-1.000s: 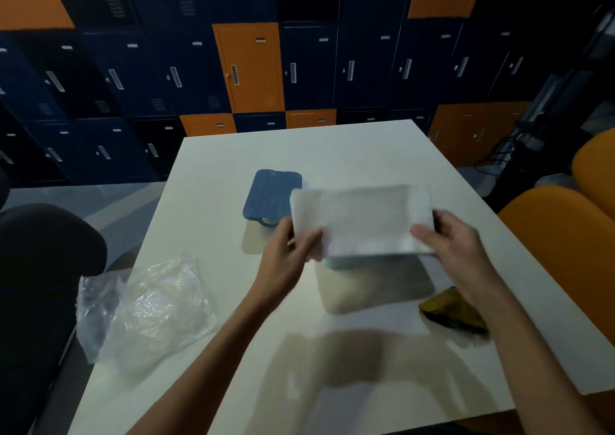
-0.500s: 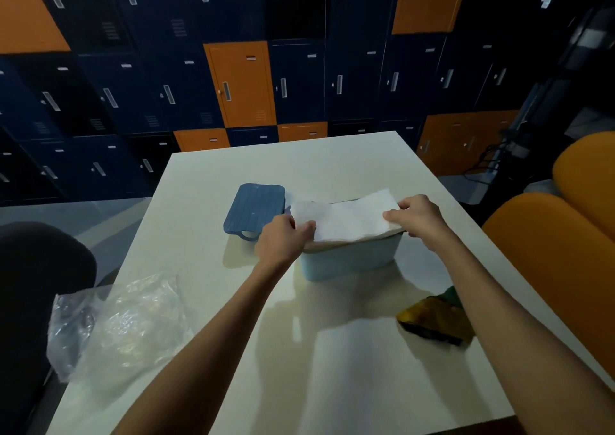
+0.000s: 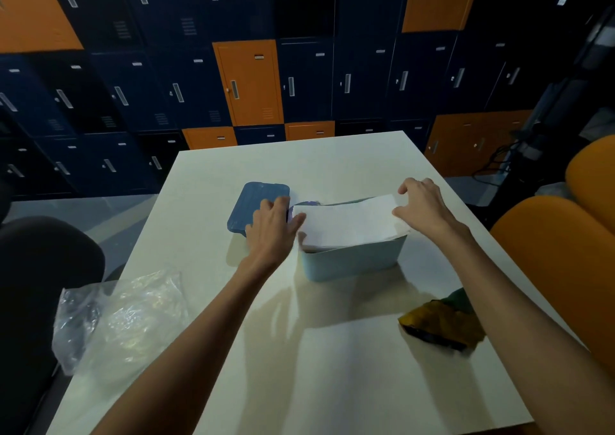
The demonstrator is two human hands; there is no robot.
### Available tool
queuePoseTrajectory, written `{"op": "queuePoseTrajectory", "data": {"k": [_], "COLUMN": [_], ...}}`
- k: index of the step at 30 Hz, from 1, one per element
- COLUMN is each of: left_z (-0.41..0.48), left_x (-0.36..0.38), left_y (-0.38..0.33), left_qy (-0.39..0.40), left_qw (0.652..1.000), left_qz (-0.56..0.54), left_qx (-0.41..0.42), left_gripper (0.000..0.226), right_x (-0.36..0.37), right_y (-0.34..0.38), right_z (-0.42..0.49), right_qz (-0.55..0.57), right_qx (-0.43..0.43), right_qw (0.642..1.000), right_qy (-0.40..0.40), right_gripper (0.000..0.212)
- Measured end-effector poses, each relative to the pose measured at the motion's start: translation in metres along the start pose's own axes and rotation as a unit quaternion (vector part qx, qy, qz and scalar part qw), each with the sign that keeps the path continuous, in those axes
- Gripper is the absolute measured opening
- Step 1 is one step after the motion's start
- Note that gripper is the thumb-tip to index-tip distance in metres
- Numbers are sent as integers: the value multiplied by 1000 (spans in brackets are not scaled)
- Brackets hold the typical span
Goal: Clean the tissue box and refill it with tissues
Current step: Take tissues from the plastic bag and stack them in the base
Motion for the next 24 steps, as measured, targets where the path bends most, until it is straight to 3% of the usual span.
{"op": "queuePoseTrajectory", "data": {"k": [4,7,12,17,21,24], "left_z": [6,5,9,12,13,15], "left_x": [-5,-3,-3,6,6,5], "left_y": [-3,-12,-30,-34,-39,-44], "left_qy": [58,48,50,60,70,42], "left_qw": [994,986,966,963,960,962], "left_qz": [46,120,238,260,271,257], "left_qx": [86,110,81,35,26,77], "left_gripper": [21,8,21,22,29,34], "right_x": [4,14,20,32,22,-5], "right_y": [8,10,10,8,-1,-11], "right_z": [5,9,18,20,25,27], "right_qz": [-9,-61,-125,-143,-58,27], "right_qx": [-69,-80,-93,-115,-89,-72], "right_qw": [996,990,981,973,984,993], "right_qy": [54,99,117,137,142,91], "right_gripper": [48,52,46,38,46,41]}}
Point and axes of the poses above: each hand's wrist, its own z-axis towards the middle knuckle, its own x-axis out of the palm, y = z × x, the point moved 1 cm from there along z, towards the middle knuckle, and after that the axes turned 6 degrees about -x, right-handed, at the moved point
